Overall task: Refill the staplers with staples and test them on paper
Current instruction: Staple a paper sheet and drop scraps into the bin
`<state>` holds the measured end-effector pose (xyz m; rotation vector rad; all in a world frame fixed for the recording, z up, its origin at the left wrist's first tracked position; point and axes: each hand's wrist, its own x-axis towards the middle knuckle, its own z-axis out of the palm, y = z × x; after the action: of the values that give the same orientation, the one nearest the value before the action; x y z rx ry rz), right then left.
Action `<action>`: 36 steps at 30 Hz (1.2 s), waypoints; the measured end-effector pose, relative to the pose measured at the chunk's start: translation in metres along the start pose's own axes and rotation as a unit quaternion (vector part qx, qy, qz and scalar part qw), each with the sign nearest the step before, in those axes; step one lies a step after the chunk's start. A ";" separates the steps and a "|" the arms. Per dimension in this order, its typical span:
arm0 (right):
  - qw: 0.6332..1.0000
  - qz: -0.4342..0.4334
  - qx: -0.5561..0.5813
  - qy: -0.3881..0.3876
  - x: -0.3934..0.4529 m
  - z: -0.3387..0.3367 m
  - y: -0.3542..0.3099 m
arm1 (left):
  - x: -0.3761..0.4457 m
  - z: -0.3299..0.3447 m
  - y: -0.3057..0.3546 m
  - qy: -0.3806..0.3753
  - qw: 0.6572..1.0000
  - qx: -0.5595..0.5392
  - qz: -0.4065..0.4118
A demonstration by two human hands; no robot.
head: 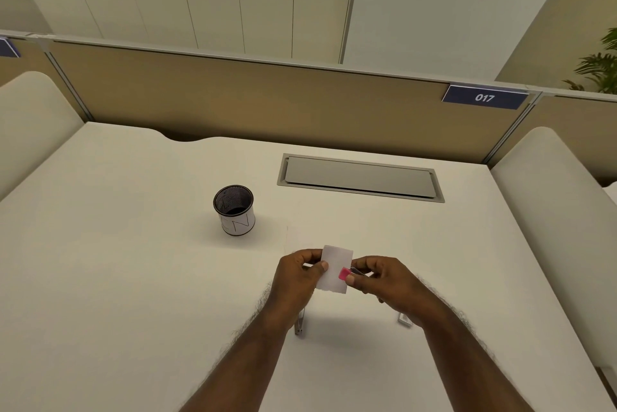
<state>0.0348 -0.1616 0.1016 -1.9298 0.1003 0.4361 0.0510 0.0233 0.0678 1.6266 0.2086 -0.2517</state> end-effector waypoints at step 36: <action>0.993 0.085 0.068 0.043 0.008 0.011 0.043 | -0.002 -0.010 -0.008 0.026 0.999 -0.008 -0.040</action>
<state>0.0279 -0.1674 0.0574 -1.8115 0.3452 0.4471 0.0469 0.0336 0.0616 1.6118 0.3143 -0.2681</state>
